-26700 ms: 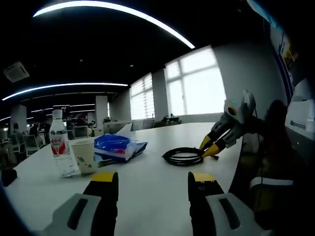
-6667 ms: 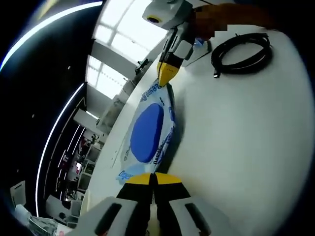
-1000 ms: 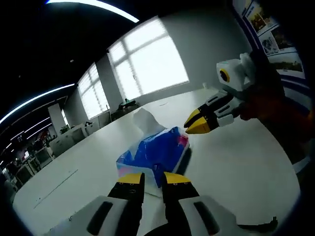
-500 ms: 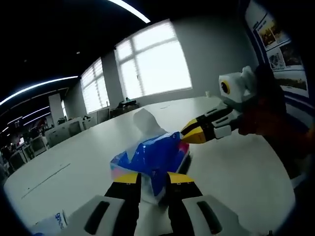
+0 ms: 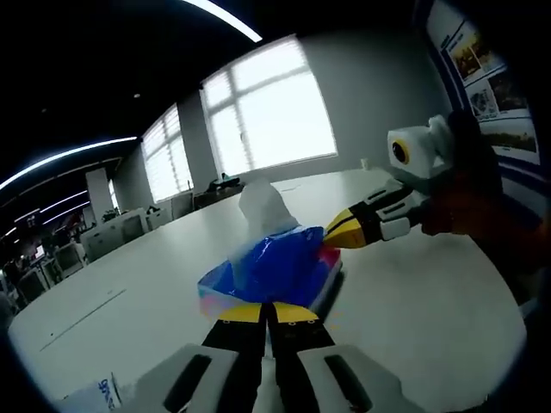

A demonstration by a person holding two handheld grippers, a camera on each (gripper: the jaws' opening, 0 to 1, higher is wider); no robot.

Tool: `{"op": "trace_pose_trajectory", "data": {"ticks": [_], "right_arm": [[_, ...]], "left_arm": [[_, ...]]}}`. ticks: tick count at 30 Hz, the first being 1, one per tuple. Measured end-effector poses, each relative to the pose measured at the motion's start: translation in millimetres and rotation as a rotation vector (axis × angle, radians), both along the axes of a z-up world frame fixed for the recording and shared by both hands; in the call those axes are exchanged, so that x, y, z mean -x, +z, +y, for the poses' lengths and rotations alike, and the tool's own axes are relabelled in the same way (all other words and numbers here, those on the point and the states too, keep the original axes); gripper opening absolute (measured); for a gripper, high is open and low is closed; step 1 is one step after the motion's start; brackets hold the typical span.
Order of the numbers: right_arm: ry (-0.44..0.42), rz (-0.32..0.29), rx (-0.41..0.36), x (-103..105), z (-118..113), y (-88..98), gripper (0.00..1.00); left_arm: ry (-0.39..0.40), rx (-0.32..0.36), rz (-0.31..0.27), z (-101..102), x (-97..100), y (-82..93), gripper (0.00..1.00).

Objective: Arrange the tabletop items into an orderly group along one side of the table until the central work area is clear of visible clutter.

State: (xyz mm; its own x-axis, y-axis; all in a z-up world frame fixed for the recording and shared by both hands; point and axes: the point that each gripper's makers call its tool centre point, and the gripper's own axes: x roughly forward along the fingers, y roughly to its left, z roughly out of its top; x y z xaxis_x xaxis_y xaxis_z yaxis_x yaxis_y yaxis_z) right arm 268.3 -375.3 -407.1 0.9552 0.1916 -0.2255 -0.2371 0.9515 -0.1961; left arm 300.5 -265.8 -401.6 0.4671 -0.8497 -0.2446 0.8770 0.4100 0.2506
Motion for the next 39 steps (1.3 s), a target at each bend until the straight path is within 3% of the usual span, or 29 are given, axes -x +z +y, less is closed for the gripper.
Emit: {"op": "trace_pose_trajectory", "data": {"ticks": [17, 28, 39], "right_arm": [[0.008, -0.069, 0.047, -3.3, 13.9, 21.1, 0.00], [0.042, -0.084, 0.068, -9.4, 37.4, 25.9, 0.00], [0.088, -0.082, 0.088, -19.1, 66.0, 23.8, 0.00]], "left_arm": [[0.033, -0.019, -0.109, 16.3, -2.3, 21.0, 0.00], [0.070, -0.014, -0.134, 40.1, -9.2, 30.4, 0.00], [0.105, -0.021, -0.139, 69.1, -15.5, 28.0, 0.00]]}}
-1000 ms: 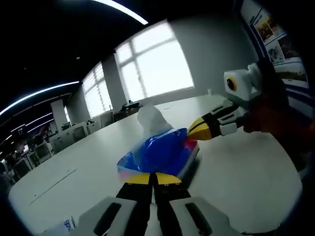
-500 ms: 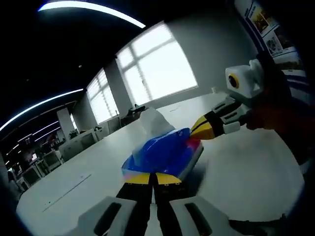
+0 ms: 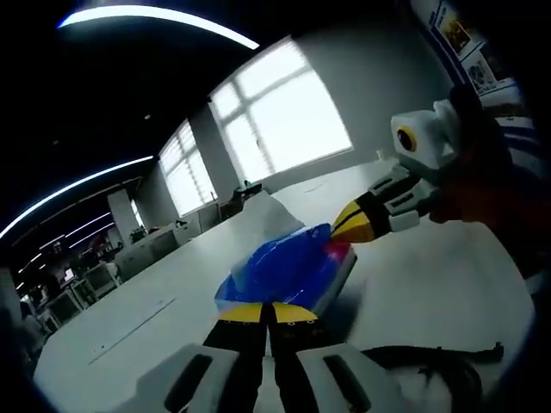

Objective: Arrange the tabletop items into an orderly group along one side of the table until the central work area is clear of visible clutter.

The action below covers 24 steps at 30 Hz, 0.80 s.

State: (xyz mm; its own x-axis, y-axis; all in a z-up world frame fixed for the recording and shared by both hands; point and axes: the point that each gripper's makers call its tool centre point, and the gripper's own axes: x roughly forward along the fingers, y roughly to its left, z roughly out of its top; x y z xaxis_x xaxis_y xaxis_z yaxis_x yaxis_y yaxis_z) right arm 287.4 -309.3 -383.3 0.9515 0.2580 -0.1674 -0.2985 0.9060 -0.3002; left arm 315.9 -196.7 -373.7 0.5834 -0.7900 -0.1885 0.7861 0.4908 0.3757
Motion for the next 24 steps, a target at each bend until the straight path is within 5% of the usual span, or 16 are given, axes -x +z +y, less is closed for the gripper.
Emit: {"op": "trace_pose_trajectory", "data": {"ticks": [24], "right_arm": [[0.029, 0.053, -0.007, -7.6, 23.2, -20.3, 0.00]], "left_arm": [[0.024, -0.009, 0.040, 25.9, -0.8, -16.6, 0.00]]}}
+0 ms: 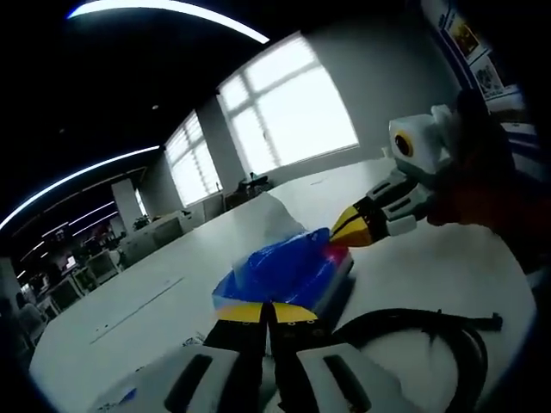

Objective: Arrange the tabletop items into an orderly group along one side of the table until the central work area is clear of visible clutter.

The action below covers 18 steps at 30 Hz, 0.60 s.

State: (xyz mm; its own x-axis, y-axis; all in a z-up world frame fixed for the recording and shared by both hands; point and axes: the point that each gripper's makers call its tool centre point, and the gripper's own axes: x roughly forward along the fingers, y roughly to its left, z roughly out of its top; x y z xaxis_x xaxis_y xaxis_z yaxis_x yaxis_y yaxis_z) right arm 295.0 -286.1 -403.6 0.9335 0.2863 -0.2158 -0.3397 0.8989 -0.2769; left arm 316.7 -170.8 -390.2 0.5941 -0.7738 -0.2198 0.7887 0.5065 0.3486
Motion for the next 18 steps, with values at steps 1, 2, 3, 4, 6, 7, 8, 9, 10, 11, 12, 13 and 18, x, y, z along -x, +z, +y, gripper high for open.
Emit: {"op": "trace_pose_trajectory", "data": {"ticks": [1, 2, 3, 4, 6, 7, 8, 9, 10, 11, 12, 13, 18], "right_arm": [[0.001, 0.004, 0.002, 0.5, 0.8, -1.2, 0.00], [0.006, 0.007, 0.007, 1.2, 1.9, -2.6, 0.00], [0.008, 0.009, 0.004, 1.5, 2.3, -3.3, 0.00], [0.010, 0.011, 0.000, 1.7, 2.5, -3.8, 0.00], [0.009, 0.016, 0.001, 2.2, 2.7, -4.7, 0.00], [0.008, 0.017, 0.002, 2.5, 2.8, -4.8, 0.00], [0.008, 0.021, 0.006, 2.8, 3.0, -5.2, 0.01], [0.008, 0.022, 0.007, 3.0, 2.8, -5.1, 0.01], [0.007, 0.026, 0.006, 3.4, 2.8, -5.4, 0.01], [0.005, 0.029, 0.001, 3.5, 2.6, -5.5, 0.01], [0.002, 0.030, -0.004, 3.6, 2.4, -5.5, 0.02], [0.001, 0.031, -0.007, 3.7, 2.4, -5.6, 0.02], [-0.010, 0.030, -0.008, 4.3, 1.7, -5.1, 0.04]], "left_arm": [[0.000, -0.001, 0.000, 0.9, 0.3, -0.6, 0.00], [0.001, -0.004, 0.001, 2.3, 0.4, -1.6, 0.00], [0.002, -0.004, 0.003, 3.3, 0.6, -2.2, 0.00], [0.002, -0.004, 0.004, 3.9, 0.6, -2.6, 0.00], [0.002, 0.001, 0.011, 4.9, 1.6, -3.8, 0.00], [0.000, 0.000, 0.014, 5.0, 2.4, -4.9, 0.00], [-0.002, -0.002, 0.016, 5.2, 3.2, -6.1, 0.00], [-0.003, -0.002, 0.018, 5.7, 3.7, -6.6, 0.00], [-0.005, 0.000, 0.025, 6.6, 4.3, -7.3, 0.00], [-0.004, 0.005, 0.028, 7.3, 4.4, -6.9, 0.01], [-0.004, 0.008, 0.029, 7.7, 4.5, -6.5, 0.01], [-0.003, 0.008, 0.030, 8.0, 4.6, -6.5, 0.03], [0.001, -0.012, 0.030, 14.5, 7.1, -9.1, 0.08]]}}
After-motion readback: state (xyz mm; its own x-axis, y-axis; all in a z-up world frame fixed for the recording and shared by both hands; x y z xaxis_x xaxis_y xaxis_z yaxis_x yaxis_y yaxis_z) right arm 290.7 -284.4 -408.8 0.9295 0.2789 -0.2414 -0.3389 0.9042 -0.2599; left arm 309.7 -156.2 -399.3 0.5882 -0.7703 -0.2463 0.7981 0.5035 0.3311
